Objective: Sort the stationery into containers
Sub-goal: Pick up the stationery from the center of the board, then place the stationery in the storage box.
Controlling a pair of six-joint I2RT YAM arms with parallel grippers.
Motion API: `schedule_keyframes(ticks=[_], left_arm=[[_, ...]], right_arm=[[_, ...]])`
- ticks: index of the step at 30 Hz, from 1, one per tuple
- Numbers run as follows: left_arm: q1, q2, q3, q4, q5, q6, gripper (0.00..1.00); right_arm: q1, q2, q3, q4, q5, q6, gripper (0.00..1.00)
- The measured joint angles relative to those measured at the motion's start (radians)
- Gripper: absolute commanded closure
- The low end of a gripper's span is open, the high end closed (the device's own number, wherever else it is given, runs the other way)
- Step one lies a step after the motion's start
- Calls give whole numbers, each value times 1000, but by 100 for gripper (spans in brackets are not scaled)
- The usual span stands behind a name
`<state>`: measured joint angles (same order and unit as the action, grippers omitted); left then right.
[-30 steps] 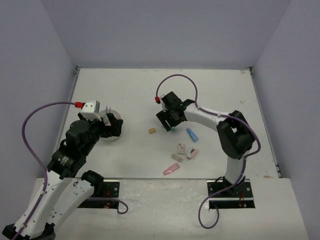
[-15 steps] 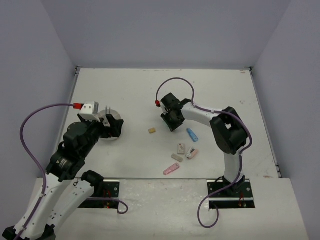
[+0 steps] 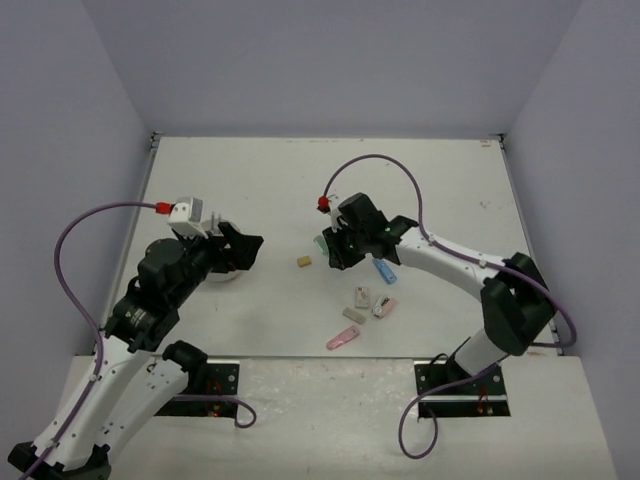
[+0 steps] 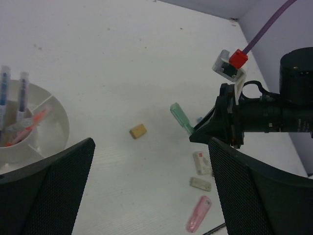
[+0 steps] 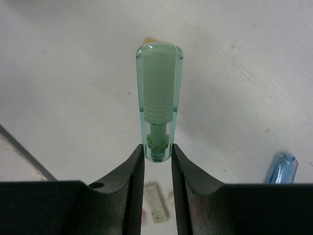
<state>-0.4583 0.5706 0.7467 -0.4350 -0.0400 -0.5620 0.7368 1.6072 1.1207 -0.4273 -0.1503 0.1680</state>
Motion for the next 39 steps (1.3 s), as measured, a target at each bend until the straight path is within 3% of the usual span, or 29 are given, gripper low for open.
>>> schedule_keyframes(ticks=[5,10,15,24,30,31,33,36,39], left_arm=[[0,21,-55,102,98,-169,4],[0,70,-88,205,166,-277,11],[0,90,-123,282,227,-333,29],[-7,122,-135,419,329,-386,32],[-49,160,-135,450,361,-389,56],[-55,167,-135,451,365,-388,56],[-66,182,-134,459,371,-389,78],[-75,195,-117,468,380,-390,98],[-81,203,-89,440,370,-369,100]], right_arm=[[123,-211,-52,86,-28,64,100],[209,-318,-63,154,-18,117,100],[243,-362,-67,176,-15,153,100],[260,-372,-57,163,-7,171,100],[261,-365,-8,146,4,170,100],[262,-362,4,143,5,170,100],[263,-356,23,137,8,168,100],[263,-342,34,129,14,160,100],[264,-338,34,139,21,154,100]])
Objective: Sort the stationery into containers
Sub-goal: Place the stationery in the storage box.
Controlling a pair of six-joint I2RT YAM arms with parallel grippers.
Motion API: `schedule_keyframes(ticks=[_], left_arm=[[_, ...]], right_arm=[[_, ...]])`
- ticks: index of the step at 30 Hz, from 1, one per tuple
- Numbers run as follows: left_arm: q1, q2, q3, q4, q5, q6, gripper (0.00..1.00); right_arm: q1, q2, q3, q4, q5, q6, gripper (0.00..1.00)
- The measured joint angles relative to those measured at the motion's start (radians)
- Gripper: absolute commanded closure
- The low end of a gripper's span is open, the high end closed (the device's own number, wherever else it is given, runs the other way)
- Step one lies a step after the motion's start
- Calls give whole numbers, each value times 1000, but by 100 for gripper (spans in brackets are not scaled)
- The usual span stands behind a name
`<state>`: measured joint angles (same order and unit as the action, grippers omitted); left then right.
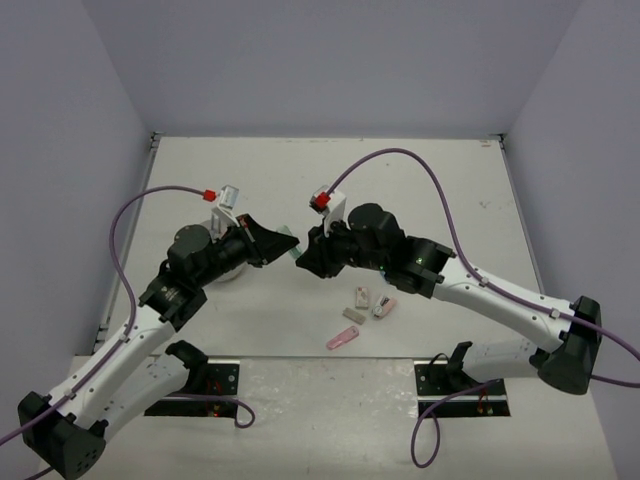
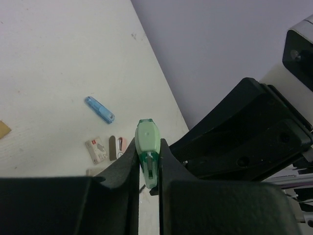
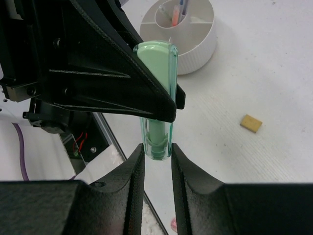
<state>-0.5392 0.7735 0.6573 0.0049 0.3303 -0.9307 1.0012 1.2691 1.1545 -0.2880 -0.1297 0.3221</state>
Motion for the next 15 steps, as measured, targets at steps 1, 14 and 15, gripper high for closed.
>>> schedule_keyframes(ticks=[1,14,15], left_arm=[[0,4,16,-20,-7,12,100],[2,47,294,-350,-435,247,100],[4,53,317,-389,-519,265,100]], right_arm=[[0,-1,-1,7,2,-1,95],[0,-96,-110,40,114,-5,21],[0,-112,-125,41,127,-6,20]])
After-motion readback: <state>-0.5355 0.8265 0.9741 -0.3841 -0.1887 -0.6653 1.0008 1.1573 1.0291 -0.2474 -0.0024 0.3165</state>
